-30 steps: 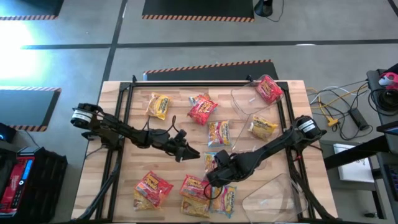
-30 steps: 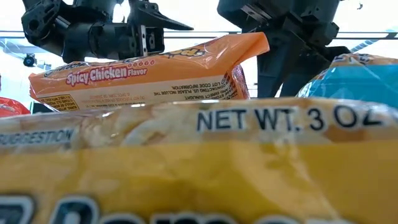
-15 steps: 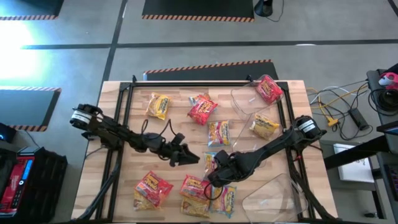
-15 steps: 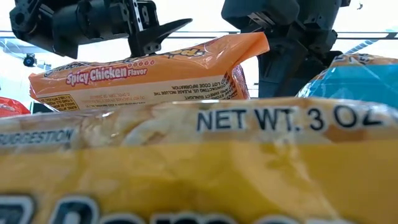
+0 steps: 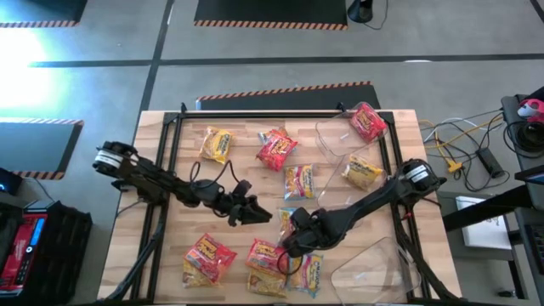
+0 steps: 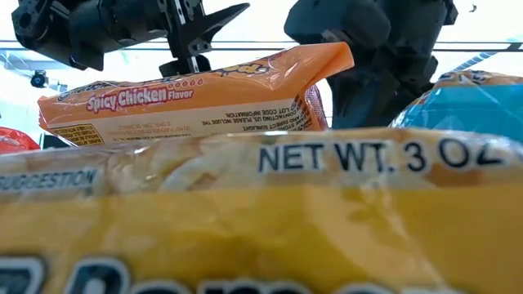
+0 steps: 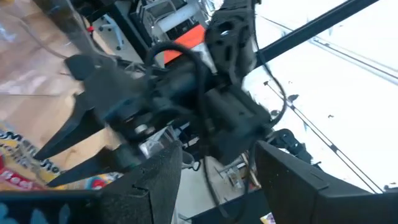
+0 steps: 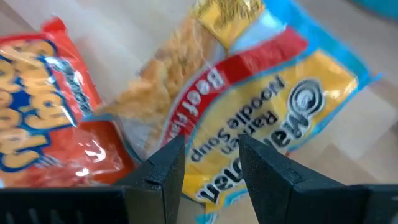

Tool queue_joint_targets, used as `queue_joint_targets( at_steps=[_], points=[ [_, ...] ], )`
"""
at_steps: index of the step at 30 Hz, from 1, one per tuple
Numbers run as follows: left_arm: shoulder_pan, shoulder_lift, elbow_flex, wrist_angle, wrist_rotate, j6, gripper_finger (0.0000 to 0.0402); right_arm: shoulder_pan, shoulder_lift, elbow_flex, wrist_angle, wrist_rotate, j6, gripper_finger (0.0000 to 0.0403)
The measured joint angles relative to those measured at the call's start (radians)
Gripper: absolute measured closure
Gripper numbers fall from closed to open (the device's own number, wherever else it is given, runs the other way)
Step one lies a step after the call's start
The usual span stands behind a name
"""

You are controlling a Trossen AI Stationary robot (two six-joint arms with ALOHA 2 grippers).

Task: Sort Maruchan noodles
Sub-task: Put the blue noodle pack into the bottom transparent bin

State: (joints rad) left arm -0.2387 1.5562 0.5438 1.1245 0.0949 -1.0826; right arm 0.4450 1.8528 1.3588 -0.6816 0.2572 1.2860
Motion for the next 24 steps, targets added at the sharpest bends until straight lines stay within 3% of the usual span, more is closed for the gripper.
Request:
queue_joint_targets(
  at_steps=[16,20,24],
  points=[
    [-0.001,-0.134,-0.003,-0.033,0.056,0.015,0.0216,-0.015,0.099,0.007,0.318,0.005,-0.054,0.0264],
    [-0.003,-0.18,-0.004,-0.156,0.093,0.018,0.0216,-0.026,0.087,0.004,0.329,0.001,-0.082,0.0264],
    [-0.017,-0.219,-0.007,-0.401,0.106,0.004,0.0216,-0.027,0.049,0.002,0.306,0.012,-0.083,0.0264]
  ],
)
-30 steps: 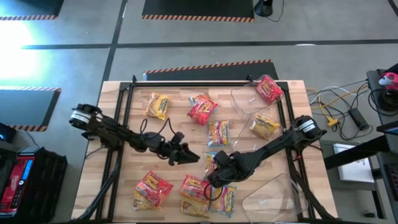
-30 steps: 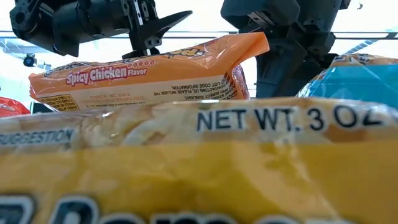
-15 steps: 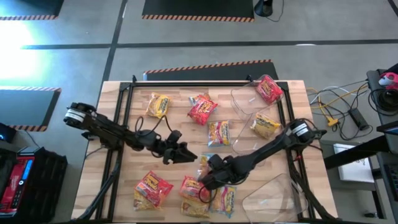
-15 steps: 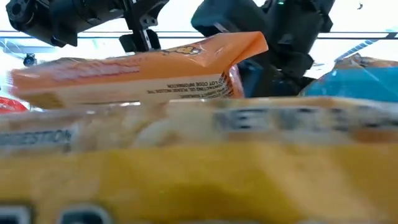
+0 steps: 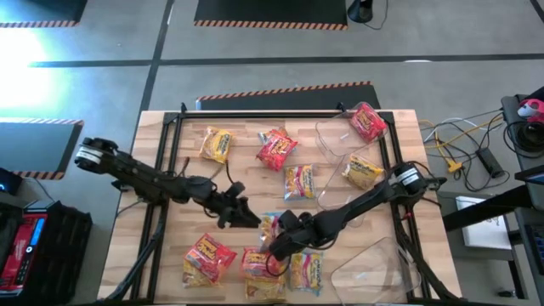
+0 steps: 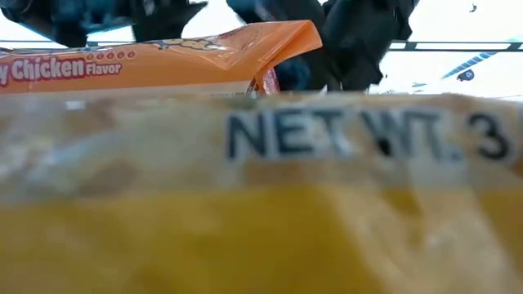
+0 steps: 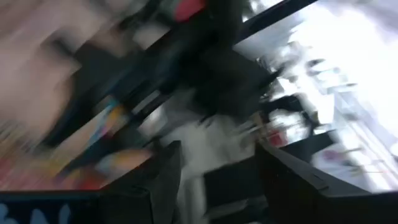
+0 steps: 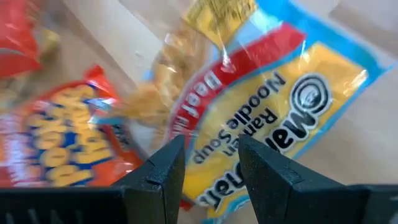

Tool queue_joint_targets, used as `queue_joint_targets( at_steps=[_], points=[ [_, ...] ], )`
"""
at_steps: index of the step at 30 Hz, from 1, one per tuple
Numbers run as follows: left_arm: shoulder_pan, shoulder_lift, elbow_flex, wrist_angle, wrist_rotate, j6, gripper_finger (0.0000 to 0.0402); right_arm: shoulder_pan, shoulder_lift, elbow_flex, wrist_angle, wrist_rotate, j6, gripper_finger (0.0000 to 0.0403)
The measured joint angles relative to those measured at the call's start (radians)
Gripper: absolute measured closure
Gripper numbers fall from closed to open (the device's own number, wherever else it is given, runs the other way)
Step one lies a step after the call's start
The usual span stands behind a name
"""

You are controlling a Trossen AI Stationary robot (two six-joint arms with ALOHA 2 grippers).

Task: Sort Maruchan noodles
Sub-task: Put the blue noodle pack into the bottom transparent bin

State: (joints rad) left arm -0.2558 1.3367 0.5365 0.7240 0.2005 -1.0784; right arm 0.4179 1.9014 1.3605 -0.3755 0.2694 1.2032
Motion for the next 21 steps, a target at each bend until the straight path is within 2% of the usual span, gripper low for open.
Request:
queue_joint_targets(
  at_steps=[5,8,15,21],
  points=[
    [-0.038,-0.02,-0.001,-0.271,-0.039,-0.039,0.0216,0.006,-0.022,0.002,-0.004,0.01,0.048,0.0264],
    [-0.05,0.0,-0.001,-0.313,-0.077,-0.062,0.0216,0.012,-0.023,0.002,-0.011,0.016,0.086,0.0264],
    [-0.052,0.119,0.009,-0.251,-0.094,-0.092,0.0216,0.013,-0.024,0.002,-0.017,0.02,0.106,0.0264],
    [-0.052,0.239,0.009,-0.055,-0.086,-0.109,0.0216,0.002,-0.022,-0.008,-0.023,0.03,0.106,0.0264]
  ],
)
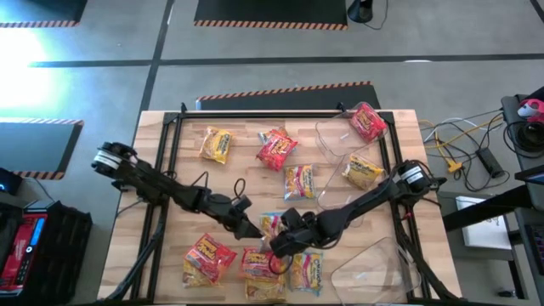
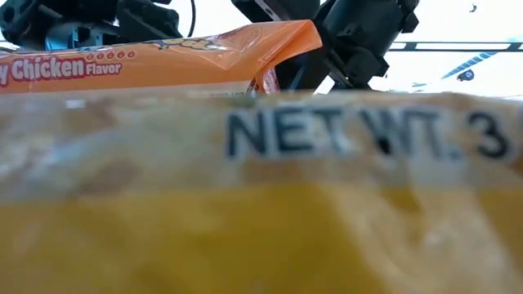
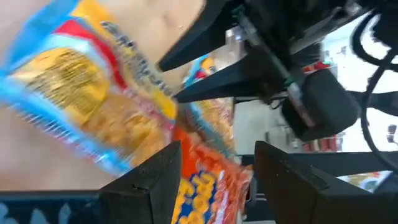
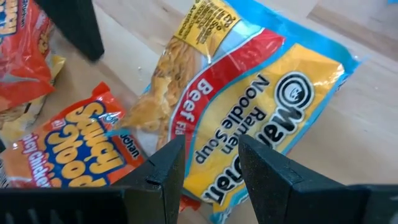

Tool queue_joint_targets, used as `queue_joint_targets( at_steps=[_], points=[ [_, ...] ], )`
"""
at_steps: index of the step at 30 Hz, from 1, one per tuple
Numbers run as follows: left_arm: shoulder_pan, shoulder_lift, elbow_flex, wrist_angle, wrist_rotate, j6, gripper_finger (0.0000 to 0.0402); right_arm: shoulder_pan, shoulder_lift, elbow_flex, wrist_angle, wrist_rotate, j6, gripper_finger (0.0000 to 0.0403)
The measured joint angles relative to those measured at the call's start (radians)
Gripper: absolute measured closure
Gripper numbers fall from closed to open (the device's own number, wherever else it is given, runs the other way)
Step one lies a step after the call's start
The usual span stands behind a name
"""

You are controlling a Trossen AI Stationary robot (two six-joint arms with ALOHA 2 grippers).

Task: Sort Maruchan noodles
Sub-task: Put the blue noodle pack into the bottom transparent bin

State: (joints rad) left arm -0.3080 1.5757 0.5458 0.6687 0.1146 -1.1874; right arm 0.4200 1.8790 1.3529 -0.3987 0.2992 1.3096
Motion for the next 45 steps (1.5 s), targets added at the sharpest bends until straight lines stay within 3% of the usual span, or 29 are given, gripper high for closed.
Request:
queue_joint_targets(
  at_steps=[6,12,19,29,45],
  points=[
    [0.0,0.107,0.0,0.064,-0.016,-0.016,0.0216,-0.004,0.0,0.0,-0.015,0.008,0.0,0.0264],
    [0.0,0.208,0.0,0.278,-0.02,-0.049,0.0216,-0.004,0.0,0.0,-0.017,0.008,0.009,0.0264],
    [0.0,0.28,0.001,0.3,-0.027,-0.089,0.0216,-0.004,0.0,0.0,-0.041,-0.041,0.022,0.0264],
    [0.001,0.28,-0.006,0.288,-0.003,-0.084,0.0216,-0.002,-0.002,0.0,-0.072,-0.151,0.014,0.0264],
    [0.004,0.274,-0.07,0.302,0.029,-0.102,0.0216,-0.002,-0.061,0.001,-0.159,-0.132,0.036,0.0264]
  ],
)
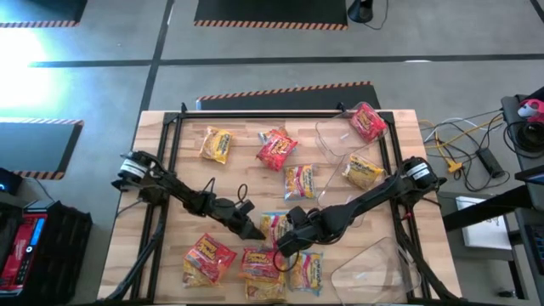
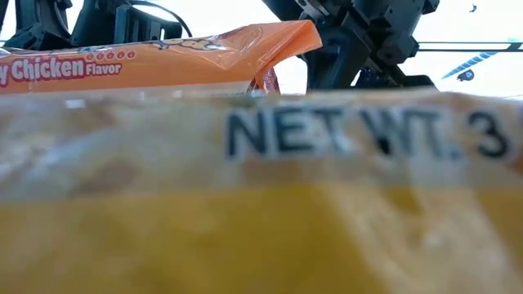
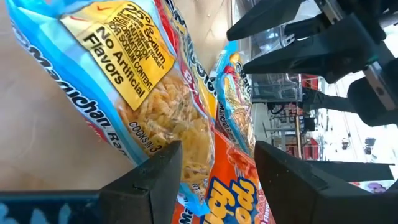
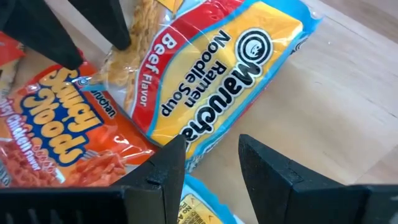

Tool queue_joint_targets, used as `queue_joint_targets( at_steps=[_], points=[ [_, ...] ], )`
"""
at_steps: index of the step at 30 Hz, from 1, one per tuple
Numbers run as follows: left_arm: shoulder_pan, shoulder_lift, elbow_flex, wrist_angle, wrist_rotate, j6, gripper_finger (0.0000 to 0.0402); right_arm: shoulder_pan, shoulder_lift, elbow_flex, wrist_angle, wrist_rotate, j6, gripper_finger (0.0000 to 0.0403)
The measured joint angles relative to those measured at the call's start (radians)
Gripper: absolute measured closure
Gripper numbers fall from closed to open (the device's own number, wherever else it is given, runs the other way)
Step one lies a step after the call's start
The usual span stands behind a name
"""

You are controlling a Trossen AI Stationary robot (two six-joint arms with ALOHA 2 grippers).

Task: Sort Maruchan noodles
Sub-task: Put the blue noodle pack into the bottom transparent bin

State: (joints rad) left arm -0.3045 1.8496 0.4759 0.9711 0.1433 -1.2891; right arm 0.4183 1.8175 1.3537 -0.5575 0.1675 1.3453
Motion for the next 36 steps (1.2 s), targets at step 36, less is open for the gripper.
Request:
queue_joint_targets(
  at_steps=[36],
  points=[
    [0.006,-0.037,0.069,-0.227,-0.028,-0.002,0.0249,0.002,-0.007,-0.002,0.011,-0.095,0.069,0.0264]
  ],
)
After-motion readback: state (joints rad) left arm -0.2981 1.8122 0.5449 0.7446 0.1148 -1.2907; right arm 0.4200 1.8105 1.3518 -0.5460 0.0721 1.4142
